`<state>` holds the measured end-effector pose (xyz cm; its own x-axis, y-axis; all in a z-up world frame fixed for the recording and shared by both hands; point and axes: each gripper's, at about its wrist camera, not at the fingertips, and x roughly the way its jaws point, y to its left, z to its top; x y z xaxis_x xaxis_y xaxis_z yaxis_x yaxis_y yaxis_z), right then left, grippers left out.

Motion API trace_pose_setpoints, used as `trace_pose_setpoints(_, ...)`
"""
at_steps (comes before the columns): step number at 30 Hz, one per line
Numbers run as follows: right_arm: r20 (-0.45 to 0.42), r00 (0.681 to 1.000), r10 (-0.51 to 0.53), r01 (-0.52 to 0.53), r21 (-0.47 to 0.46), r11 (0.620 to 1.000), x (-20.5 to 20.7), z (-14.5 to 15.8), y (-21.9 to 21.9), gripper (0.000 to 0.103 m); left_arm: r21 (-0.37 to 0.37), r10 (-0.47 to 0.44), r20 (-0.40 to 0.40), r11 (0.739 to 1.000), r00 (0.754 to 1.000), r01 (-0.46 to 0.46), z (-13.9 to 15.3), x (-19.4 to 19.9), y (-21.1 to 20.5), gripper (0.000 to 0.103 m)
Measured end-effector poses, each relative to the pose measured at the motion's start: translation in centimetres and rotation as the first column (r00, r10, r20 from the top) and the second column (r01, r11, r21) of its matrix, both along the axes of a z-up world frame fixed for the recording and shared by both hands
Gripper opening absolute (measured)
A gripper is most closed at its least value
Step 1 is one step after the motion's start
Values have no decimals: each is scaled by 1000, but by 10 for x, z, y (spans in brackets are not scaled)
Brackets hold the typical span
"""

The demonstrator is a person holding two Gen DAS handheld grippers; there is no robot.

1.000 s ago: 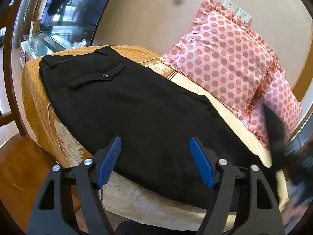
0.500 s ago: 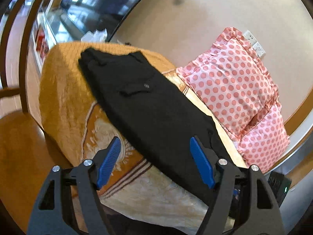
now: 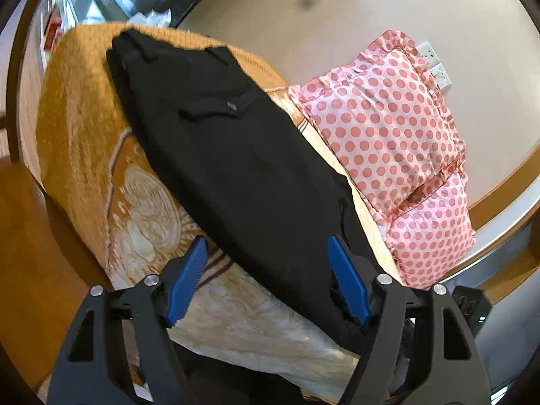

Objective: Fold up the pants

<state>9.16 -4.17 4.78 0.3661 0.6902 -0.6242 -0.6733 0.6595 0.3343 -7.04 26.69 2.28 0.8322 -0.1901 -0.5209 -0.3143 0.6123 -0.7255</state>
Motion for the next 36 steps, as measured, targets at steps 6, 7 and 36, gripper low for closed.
trace_pose_setpoints(6, -96, 993, -68, 72, 38, 997, 9, -14, -27, 75, -64, -17, 1, 998, 1000, 17, -2, 2, -1, 77)
trace_pose_setpoints(7, -92, 994, -66, 69, 34, 997, 11, -13, -21, 76, -75, -17, -1, 997, 1000, 17, -2, 4, -1, 78)
trace_pose_setpoints(36, -68, 997, -24, 29, 70, 997, -7, -12, -32, 82, -81, 376, -132, 918, 917, -388, 1, 40, 92, 22)
